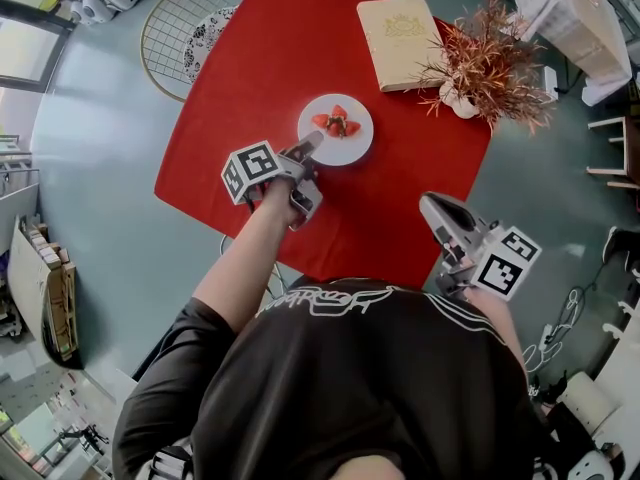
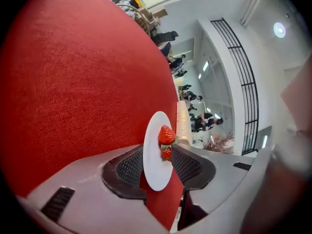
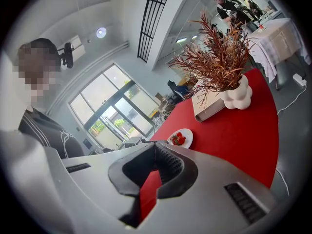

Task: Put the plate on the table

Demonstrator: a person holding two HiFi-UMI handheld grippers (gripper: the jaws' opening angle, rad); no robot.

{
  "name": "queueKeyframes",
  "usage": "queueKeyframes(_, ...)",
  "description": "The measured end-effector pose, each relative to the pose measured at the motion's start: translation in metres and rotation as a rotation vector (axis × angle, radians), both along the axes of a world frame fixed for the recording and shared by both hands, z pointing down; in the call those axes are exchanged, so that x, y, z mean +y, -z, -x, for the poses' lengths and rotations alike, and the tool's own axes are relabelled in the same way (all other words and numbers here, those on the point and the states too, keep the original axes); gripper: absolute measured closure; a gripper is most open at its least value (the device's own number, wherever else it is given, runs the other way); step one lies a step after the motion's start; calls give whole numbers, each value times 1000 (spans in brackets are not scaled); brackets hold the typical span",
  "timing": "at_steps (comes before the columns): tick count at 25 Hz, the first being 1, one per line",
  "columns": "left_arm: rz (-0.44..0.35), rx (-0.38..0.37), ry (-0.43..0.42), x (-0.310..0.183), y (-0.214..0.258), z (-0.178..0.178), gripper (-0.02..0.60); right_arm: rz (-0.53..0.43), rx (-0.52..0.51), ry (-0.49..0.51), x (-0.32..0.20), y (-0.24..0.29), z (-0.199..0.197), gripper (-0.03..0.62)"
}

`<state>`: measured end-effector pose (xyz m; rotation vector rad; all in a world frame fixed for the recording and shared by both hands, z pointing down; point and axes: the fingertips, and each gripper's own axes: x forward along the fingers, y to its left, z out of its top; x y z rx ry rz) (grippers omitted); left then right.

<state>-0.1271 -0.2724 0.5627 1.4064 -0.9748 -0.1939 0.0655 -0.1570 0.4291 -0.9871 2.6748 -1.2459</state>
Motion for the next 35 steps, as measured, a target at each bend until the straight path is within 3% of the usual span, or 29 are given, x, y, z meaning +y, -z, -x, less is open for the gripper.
queueKeyframes(10, -192, -394, -340, 15, 4, -15, 367, 8, -4, 4, 7, 2, 2, 586)
queueKeyframes(19, -287, -657, -563, 27, -2, -18, 354, 12, -21, 22, 12, 2, 6, 586)
queueKeyframes(26, -311, -714, -617, 30, -5, -15, 344, 19, -19, 26, 12, -1, 2, 586)
queueKeyframes(35, -296, -583, -579, 37, 1, -11, 321, 10, -29, 12, 12, -2, -1, 586)
